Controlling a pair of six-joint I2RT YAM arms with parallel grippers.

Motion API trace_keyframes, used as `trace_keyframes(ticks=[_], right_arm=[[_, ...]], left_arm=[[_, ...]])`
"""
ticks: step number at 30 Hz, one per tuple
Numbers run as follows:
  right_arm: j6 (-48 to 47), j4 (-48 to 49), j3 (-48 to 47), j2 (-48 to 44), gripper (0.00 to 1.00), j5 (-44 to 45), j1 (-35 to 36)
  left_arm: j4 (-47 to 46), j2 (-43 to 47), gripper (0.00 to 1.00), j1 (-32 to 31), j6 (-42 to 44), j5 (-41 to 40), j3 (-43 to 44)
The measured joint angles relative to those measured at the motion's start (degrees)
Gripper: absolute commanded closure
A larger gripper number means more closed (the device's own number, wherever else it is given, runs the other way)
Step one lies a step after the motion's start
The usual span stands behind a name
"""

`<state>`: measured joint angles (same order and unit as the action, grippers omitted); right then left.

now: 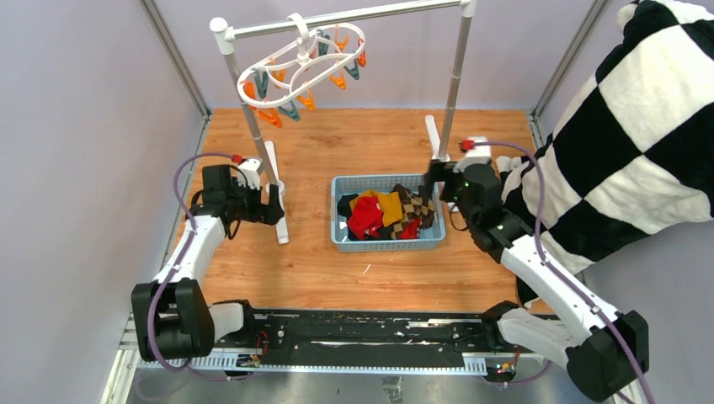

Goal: Remove the socks clipped to the hanger
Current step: Place the sock in the bin, then reset both arms

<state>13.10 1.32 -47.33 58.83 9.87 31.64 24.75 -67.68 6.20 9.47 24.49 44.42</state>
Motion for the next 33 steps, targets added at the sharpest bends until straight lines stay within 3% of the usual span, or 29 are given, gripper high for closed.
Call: trace_keyframes(ticks=[5,11,20,29,33], right_arm=[[0.6,1.9,12.5,-2.3,0.00,17.0,-12.3],[0.6,6.5,18.5,2.7,0.00,25.0,-23.6],[-4.9,23.6,21.3,12.6,0.00,25.6,-27.6],[-7.6,32.7,28.3,7.2,0.00,19.2,-28.2],[-7.9,36.6,31.4,7.1,0.00,16.4,-28.2]], left_arm=[[-16.8,-1.5,0.00,-0.7,-1.5,-0.2,-9.7],[-33.4,-6.5,0.00,-2.8,-2.7,-1.2,-12.8],[-56.4,-11.0,0.00,-3.9,-4.2,-7.2,-20.7],[-82.5,-10.7,0.00,-4.0,-5.5,-11.6,-36.1],[-85.6,-10.6,0.00,-4.1,-6.4,-14.2,-37.3]])
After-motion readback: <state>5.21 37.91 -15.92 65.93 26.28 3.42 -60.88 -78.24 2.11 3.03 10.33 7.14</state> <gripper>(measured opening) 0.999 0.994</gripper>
